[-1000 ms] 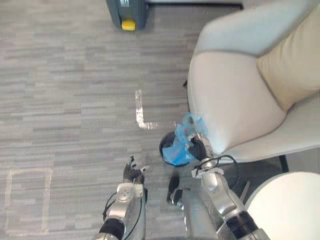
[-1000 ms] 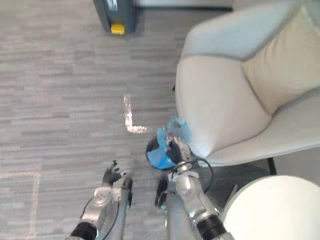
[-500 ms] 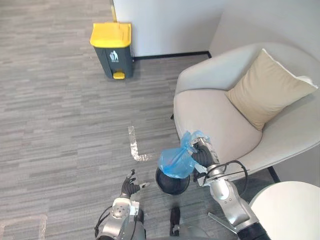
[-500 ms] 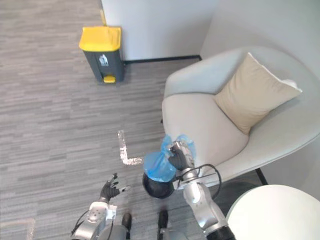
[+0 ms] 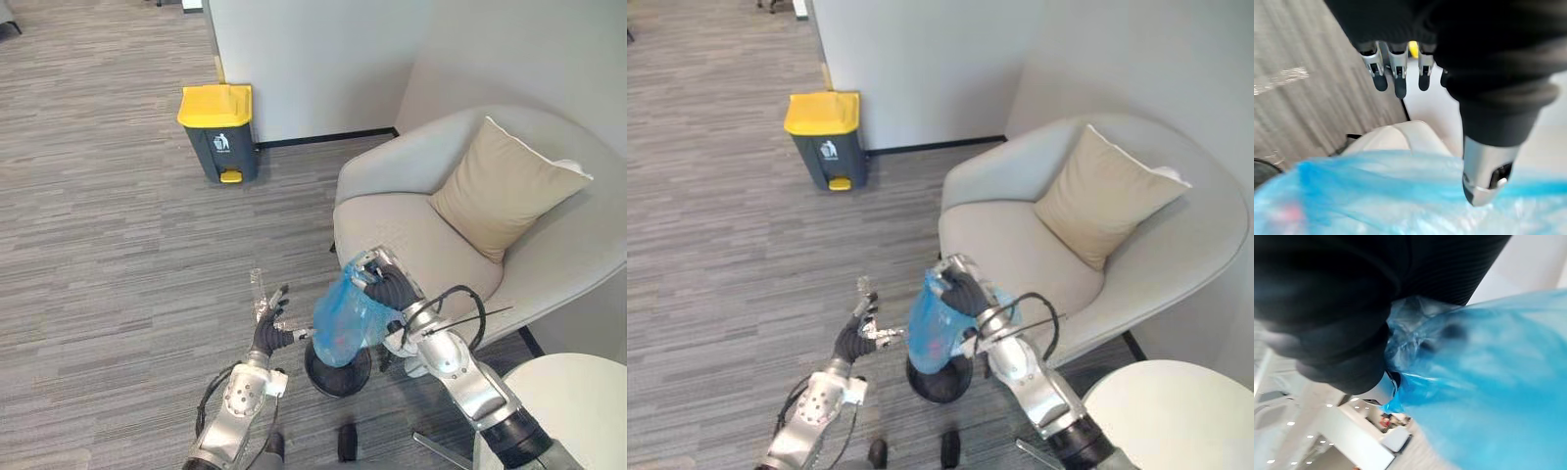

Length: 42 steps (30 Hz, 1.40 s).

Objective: Gather rubbish on tea table into small bin, then transfer packed bag to large trash can.

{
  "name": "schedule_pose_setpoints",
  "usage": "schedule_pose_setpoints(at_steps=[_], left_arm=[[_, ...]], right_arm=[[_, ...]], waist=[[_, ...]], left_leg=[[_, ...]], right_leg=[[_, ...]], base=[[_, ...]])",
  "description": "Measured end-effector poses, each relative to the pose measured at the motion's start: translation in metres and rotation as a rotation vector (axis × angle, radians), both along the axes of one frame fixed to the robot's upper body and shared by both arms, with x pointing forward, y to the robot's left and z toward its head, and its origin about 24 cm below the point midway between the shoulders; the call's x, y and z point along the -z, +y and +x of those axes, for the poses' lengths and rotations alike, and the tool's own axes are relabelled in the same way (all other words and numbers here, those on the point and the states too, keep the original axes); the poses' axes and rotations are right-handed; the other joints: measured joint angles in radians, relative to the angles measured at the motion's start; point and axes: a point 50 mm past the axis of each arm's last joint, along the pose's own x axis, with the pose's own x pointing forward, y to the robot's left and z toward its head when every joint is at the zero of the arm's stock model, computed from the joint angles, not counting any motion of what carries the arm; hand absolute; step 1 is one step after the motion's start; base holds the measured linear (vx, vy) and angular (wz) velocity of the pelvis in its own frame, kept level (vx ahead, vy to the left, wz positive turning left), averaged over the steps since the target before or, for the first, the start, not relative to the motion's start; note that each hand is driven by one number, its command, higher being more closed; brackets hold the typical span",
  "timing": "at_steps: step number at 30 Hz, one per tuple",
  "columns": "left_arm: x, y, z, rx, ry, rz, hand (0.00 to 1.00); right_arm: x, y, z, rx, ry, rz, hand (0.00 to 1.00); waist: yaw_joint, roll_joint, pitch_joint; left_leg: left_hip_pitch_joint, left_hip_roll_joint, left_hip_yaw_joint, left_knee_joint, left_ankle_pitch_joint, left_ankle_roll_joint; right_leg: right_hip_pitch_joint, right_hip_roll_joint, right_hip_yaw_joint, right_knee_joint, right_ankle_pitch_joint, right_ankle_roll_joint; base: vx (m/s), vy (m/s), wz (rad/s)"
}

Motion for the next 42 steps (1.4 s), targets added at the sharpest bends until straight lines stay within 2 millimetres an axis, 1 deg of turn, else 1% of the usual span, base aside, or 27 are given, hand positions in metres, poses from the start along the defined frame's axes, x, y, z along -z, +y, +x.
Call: schedule_pose_setpoints(at_steps=[3, 4, 6, 9, 12, 14, 16, 19, 23, 25, 29, 33, 38, 41, 42], left_arm=[[-0.008, -0.005, 0.005, 0.022, -0.038, -0.004, 0.00], [-0.014, -0.009, 0.006, 0.044, -0.063, -0.007, 0.00], [-0.020, -0.014, 0.009, 0.062, -0.090, -0.015, 0.00], [-0.027, -0.024, 0.013, 0.109, -0.124, -0.019, 0.00], [-0.039, -0.032, 0.017, 0.140, -0.171, -0.031, 0.00], [-0.044, -0.039, 0.019, 0.171, -0.195, -0.032, 0.00], [-0.045, -0.040, 0.019, 0.178, -0.202, -0.025, 0.00], [-0.049, -0.042, 0.022, 0.191, -0.233, 0.014, 0.00], [-0.057, -0.044, 0.028, 0.199, -0.313, 0.124, 0.00], [-0.060, -0.048, 0.031, 0.214, -0.349, 0.168, 0.00], [-0.059, -0.049, 0.036, 0.210, -0.367, 0.226, 0.00], [-0.050, -0.051, 0.036, 0.220, -0.339, 0.249, 0.00], [-0.037, -0.060, 0.032, 0.263, -0.270, 0.221, 0.00], [-0.028, -0.065, 0.029, 0.298, -0.205, 0.180, 0.00], [-0.026, -0.067, 0.028, 0.306, -0.189, 0.165, 1.00]], right_arm=[[-0.009, 0.006, 0.004, -0.029, -0.025, 0.012, 1.00], [-0.013, 0.008, 0.006, -0.043, -0.041, 0.009, 1.00], [-0.015, 0.012, 0.006, -0.063, -0.048, 0.006, 1.00], [-0.017, 0.014, 0.007, -0.076, -0.050, 0.011, 1.00], [-0.024, 0.020, 0.009, -0.104, -0.075, 0.005, 1.00], [-0.029, 0.027, 0.008, -0.143, -0.095, -0.005, 1.00], [-0.032, 0.032, 0.006, -0.173, -0.099, 0.003, 1.00], [-0.038, 0.036, 0.003, -0.198, -0.121, 0.011, 1.00], [-0.044, 0.044, 0.003, -0.237, -0.146, 0.006, 1.00], [-0.045, 0.048, 0.002, -0.255, -0.138, 0.032, 1.00], [-0.051, 0.055, 0.002, -0.293, -0.132, 0.067, 1.00], [-0.049, 0.062, -0.002, -0.341, -0.107, 0.076, 1.00], [-0.049, 0.069, -0.004, -0.382, -0.065, 0.117, 1.00], [-0.043, 0.074, -0.007, -0.407, -0.020, 0.108, 1.00], [-0.042, 0.075, -0.007, -0.408, -0.010, 0.109, 1.00]], waist=[[0.000, -0.001, -0.002], [0.001, -0.001, -0.002], [0.003, 0.000, -0.007], [0.004, 0.000, -0.035], [0.003, 0.001, -0.040], [0.003, 0.003, -0.043], [0.002, 0.006, -0.050], [0.002, 0.006, -0.051], [0.002, 0.006, -0.051], [0.003, 0.005, -0.051], [0.004, 0.005, -0.051], [0.000, 0.005, -0.052], [-0.002, 0.005, -0.052], [-0.004, 0.005, -0.052], [-0.006, 0.005, -0.052]], left_leg=[[0.003, 0.000, 0.006, 0.000, 0.000, 0.000], [0.007, 0.000, 0.013, -0.002, 0.000, 0.000], [0.019, -0.001, 0.022, -0.017, 0.005, 0.003], [0.026, -0.003, 0.025, -0.030, 0.008, 0.005], [0.037, -0.003, 0.028, -0.035, 0.009, 0.005], [0.051, -0.003, 0.028, -0.050, 0.014, 0.006], [0.058, -0.004, 0.028, -0.069, 0.022, 0.009], [0.065, -0.002, 0.027, -0.083, 0.030, 0.005], [0.068, -0.001, 0.031, -0.085, 0.032, 0.003], [0.070, -0.001, 0.034, -0.086, 0.032, 0.003], [0.077, -0.001, 0.047, -0.089, 0.033, 0.004], [0.081, -0.001, 0.050, -0.090, 0.033, 0.004], [0.070, 0.001, 0.050, -0.083, 0.031, 0.004], [0.066, 0.001, 0.051, -0.083, 0.031, 0.004], [0.066, 0.002, 0.051, -0.083, 0.031, 0.004]], right_leg=[[0.000, 0.001, 0.008, 0.000, 0.003, 0.000], [0.000, 0.001, 0.014, 0.000, 0.005, 0.003], [0.001, 0.001, 0.023, 0.000, 0.006, 0.004], [0.001, 0.001, 0.026, 0.000, 0.006, 0.004], [0.007, 0.001, 0.029, 0.003, 0.006, 0.004], [0.013, 0.001, 0.030, 0.003, 0.005, 0.004], [0.013, 0.002, 0.031, 0.003, 0.004, 0.006], [0.013, 0.002, 0.035, 0.003, 0.004, 0.006], [0.013, 0.005, 0.040, 0.004, 0.004, 0.006], [0.013, 0.006, 0.042, 0.004, 0.004, 0.006], [0.013, 0.006, 0.055, 0.007, 0.004, 0.006], [0.013, 0.006, 0.063, 0.008, 0.004, 0.006], [0.004, 0.007, 0.067, 0.009, 0.004, 0.006], [-0.002, 0.009, 0.073, 0.011, 0.004, 0.006], [-0.003, 0.009, 0.074, 0.011, 0.004, 0.006]], base=[[0.01, 0.002, -0.07], [0.00, 0.009, -0.12], [0.00, 0.011, -0.13], [0.00, 0.007, -0.04], [0.00, 0.009, -0.03], [0.00, 0.000, 0.00], [0.00, 0.000, 0.00], [0.00, 0.000, 0.00], [0.00, -0.006, -0.03], [0.01, -0.005, -0.04], [0.02, 0.005, -0.09], [0.01, 0.004, -0.04], [0.00, 0.000, 0.00], [0.00, -0.011, -0.04], [0.00, 0.000, 0.00]])
